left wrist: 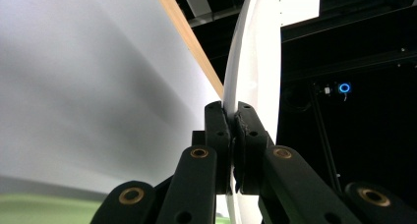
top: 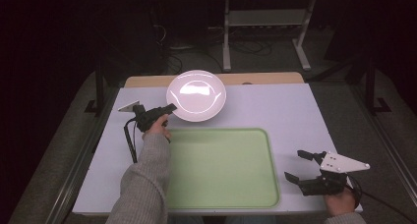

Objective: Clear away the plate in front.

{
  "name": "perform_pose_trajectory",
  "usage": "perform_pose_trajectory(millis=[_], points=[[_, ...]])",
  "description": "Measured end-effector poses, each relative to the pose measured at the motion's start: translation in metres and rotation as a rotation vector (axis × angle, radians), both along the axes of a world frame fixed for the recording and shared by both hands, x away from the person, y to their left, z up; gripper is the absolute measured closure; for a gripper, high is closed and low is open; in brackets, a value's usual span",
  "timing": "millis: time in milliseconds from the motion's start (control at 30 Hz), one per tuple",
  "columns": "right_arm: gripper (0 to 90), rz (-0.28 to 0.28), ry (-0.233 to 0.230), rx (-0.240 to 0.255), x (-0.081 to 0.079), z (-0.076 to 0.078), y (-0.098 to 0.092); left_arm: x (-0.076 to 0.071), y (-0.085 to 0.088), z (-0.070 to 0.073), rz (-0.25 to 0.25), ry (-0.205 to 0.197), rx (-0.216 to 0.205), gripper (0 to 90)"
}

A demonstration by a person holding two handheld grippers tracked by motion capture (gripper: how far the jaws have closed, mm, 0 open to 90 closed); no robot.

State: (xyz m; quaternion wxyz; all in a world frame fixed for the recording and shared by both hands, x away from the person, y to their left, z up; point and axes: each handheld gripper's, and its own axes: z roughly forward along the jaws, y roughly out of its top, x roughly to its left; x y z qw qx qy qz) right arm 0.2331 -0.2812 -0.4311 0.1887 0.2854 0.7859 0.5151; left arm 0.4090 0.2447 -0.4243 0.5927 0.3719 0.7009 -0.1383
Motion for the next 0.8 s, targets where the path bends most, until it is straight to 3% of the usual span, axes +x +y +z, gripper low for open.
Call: perform_pose_trajectory(millis=[667, 800], points=[[13.4, -0.002, -0.002, -0.009, -0.001, 0.0, 0.001, -0.029, 0.024, -0.004, -0.021, -0.017, 0.052, 86.5], [13.4, -0.002, -0.003, -0.011, -0.001, 0.001, 0.002, -0.035, 0.026, -0.006, -0.024, -0.02, 0.046, 86.5]])
